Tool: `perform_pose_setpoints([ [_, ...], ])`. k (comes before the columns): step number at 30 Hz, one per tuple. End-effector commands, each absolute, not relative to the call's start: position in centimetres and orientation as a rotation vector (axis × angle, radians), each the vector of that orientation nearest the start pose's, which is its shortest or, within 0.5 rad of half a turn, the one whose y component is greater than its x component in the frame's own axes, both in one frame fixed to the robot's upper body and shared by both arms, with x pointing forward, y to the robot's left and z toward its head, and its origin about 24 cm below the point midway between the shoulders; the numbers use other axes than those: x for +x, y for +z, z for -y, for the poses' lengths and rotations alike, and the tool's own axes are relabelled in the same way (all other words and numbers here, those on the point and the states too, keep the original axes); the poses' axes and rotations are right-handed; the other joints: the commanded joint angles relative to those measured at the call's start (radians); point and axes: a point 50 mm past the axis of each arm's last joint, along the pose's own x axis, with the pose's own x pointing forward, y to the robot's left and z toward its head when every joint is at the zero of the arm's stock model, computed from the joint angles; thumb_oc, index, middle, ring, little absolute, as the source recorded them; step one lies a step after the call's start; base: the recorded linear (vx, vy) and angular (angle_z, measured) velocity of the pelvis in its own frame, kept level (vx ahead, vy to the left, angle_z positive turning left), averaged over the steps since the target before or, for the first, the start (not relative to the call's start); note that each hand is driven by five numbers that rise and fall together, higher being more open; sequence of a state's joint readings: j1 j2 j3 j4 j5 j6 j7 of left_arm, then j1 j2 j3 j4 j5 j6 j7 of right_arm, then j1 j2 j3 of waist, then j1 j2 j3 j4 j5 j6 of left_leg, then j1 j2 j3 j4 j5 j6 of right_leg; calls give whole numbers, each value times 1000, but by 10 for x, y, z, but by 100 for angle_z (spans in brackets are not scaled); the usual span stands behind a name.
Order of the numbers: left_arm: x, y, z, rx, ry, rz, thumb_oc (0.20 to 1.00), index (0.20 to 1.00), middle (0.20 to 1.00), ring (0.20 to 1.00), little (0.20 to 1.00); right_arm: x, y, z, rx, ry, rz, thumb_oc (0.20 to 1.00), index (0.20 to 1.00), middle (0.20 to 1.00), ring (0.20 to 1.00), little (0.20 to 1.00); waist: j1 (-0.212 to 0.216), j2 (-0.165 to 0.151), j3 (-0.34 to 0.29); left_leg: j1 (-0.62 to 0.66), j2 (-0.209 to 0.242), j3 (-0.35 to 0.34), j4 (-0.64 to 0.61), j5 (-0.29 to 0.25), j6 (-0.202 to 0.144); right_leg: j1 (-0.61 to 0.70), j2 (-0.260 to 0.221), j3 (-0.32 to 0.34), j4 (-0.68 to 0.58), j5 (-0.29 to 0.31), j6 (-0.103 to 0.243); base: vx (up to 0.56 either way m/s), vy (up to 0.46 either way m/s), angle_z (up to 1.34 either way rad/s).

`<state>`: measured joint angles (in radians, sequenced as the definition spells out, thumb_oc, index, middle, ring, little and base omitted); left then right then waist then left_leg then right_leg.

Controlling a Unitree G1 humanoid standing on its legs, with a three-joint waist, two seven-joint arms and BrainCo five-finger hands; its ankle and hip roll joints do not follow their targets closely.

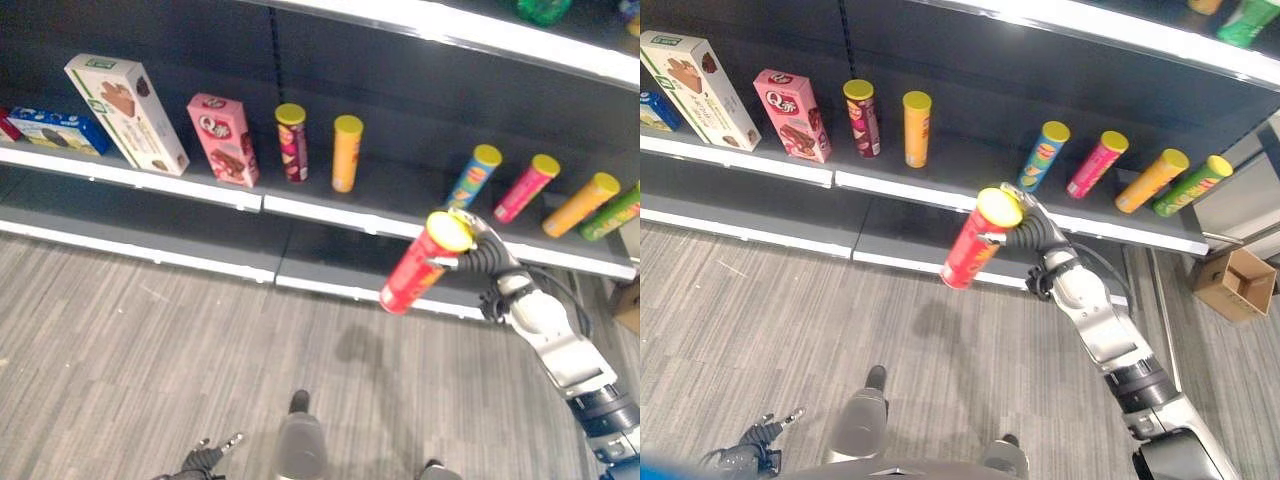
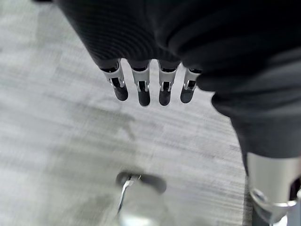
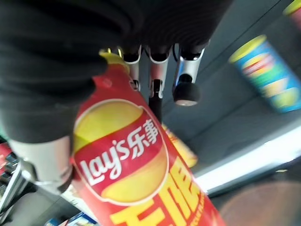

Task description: Put the goods on the table back onto the shelves and tidy them up.

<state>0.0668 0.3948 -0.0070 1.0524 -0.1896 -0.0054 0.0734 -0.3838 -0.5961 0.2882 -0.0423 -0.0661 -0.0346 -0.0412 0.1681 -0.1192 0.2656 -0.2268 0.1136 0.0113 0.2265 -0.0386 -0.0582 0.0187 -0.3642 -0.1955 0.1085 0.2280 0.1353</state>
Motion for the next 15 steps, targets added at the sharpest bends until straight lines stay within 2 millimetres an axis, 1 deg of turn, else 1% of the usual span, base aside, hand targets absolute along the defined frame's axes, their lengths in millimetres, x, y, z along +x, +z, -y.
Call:
perform_pose_setpoints([
  [1, 82, -136, -295, 285, 315, -1111, 1000, 1000, 1000, 1000, 1000, 308, 196, 170, -768, 194, 571, 200, 200, 200, 200, 200, 0, 20, -61, 47, 32, -5, -205, 56, -9, 57, 36, -68, 42, -141, 61, 111, 226, 6],
  [2, 83, -135, -295, 286, 313, -1108, 1000, 1000, 1000, 1000, 1000, 309, 197, 170, -770, 190, 572, 200, 200, 200, 200, 200, 1, 19, -60, 47, 24, -7, -200, 49, 0, 51, 41, -60, 67, -148, 55, 105, 206, 16],
  [3, 84, -136, -294, 284, 306, -1106, 1000, 1000, 1000, 1000, 1000, 309, 198, 171, -778, 188, 572, 200, 200, 200, 200, 200, -1, 18, -56, 57, 15, -8, -203, 43, 7, 38, 58, -30, 97, -157, 45, 133, 259, 16],
  [4, 86, -136, -290, 280, 290, -1099, 1000, 1000, 1000, 1000, 1000, 308, 199, 173, -790, 188, 573, 200, 200, 200, 200, 200, -11, 20, -58, 78, -7, -14, -223, 40, 21, 9, 105, 15, 111, -182, 34, 162, 252, 20],
  [5, 90, -136, -288, 275, 278, -1086, 1000, 1000, 1000, 1000, 1000, 307, 199, 172, -783, 200, 572, 200, 200, 200, 200, 200, -14, 24, -54, 91, -20, -19, -225, 30, 26, -5, 132, 13, 80, -220, 27, 156, 198, 8],
  [6, 92, -136, -286, 266, 273, -1078, 1000, 1000, 1000, 1000, 1000, 306, 199, 172, -784, 201, 574, 200, 200, 200, 200, 200, -16, 30, -51, 101, -21, -25, -228, 26, 27, -20, 144, 11, 56, -245, 24, 143, 68, 2],
  [7, 94, -136, -283, 248, 272, -1069, 1000, 1000, 1000, 1000, 1000, 307, 199, 171, -778, 203, 574, 200, 200, 200, 200, 200, -27, 41, -39, 118, -26, -40, -232, 18, 29, -66, 162, 32, -3, -256, 24, 112, 20, 3],
  [8, 94, -137, -281, 237, 275, -1070, 1000, 1000, 1000, 1000, 1000, 307, 199, 172, -776, 200, 573, 200, 200, 200, 200, 200, -38, 49, -23, 129, -29, -52, -232, 14, 31, -107, 171, 58, -26, -246, 27, 189, -3, 1],
  [9, 93, -138, -279, 221, 279, -1075, 1000, 1000, 1000, 1000, 1000, 306, 198, 175, -780, 200, 562, 200, 200, 200, 200, 200, -59, 59, -3, 154, -44, -79, -229, 4, 31, -158, 182, 113, -81, -218, 38, 187, -32, 13],
  [10, 92, -139, -279, 214, 283, -1077, 1000, 1000, 1000, 1000, 1000, 305, 198, 175, -784, 205, 564, 200, 200, 200, 200, 200, -68, 62, 11, 166, -52, -98, -222, -5, 29, -177, 188, 141, -105, -201, 45, 254, -120, 37],
  [11, 90, -140, -278, 189, 295, -1081, 1000, 1000, 1000, 1000, 1000, 304, 198, 175, -785, 207, 563, 200, 200, 200, 200, 200, -78, 64, 28, 177, -64, -134, -207, -21, 24, -199, 194, 174, -135, -175, 55, 252, -253, 99],
  [12, 86, -141, -279, 173, 313, -1096, 1000, 1000, 1000, 1000, 1000, 305, 201, 176, -789, 211, 568, 200, 200, 200, 200, 200, -80, 60, 41, 191, -70, -164, -194, -41, 14, -210, 189, 175, -140, -161, 57, 313, -420, 154],
  [13, 83, -143, -278, 172, 317, -1106, 1000, 1000, 1000, 1000, 1000, 305, 204, 176, -776, 208, 579, 200, 200, 200, 200, 200, -80, 42, 33, 191, -81, -194, -186, -54, 4, -185, 189, 164, -156, -153, 51, 303, -438, 170],
  [14, 78, -144, -278, 160, 329, -1118, 1000, 1000, 1000, 1000, 1000, 305, 204, 177, -782, 206, 577, 200, 200, 200, 200, 200, -78, 42, 25, 196, -72, -199, -192, -54, -4, -177, 193, 153, -156, -152, 47, 284, -395, 158],
  [15, 76, -145, -277, 150, 334, -1126, 1000, 1000, 1000, 1000, 1000, 304, 204, 179, -784, 208, 572, 200, 200, 200, 200, 200, -84, 47, 15, 201, -51, -207, -204, -51, -14, -165, 198, 131, -158, -158, 43, 236, -293, 126],
])
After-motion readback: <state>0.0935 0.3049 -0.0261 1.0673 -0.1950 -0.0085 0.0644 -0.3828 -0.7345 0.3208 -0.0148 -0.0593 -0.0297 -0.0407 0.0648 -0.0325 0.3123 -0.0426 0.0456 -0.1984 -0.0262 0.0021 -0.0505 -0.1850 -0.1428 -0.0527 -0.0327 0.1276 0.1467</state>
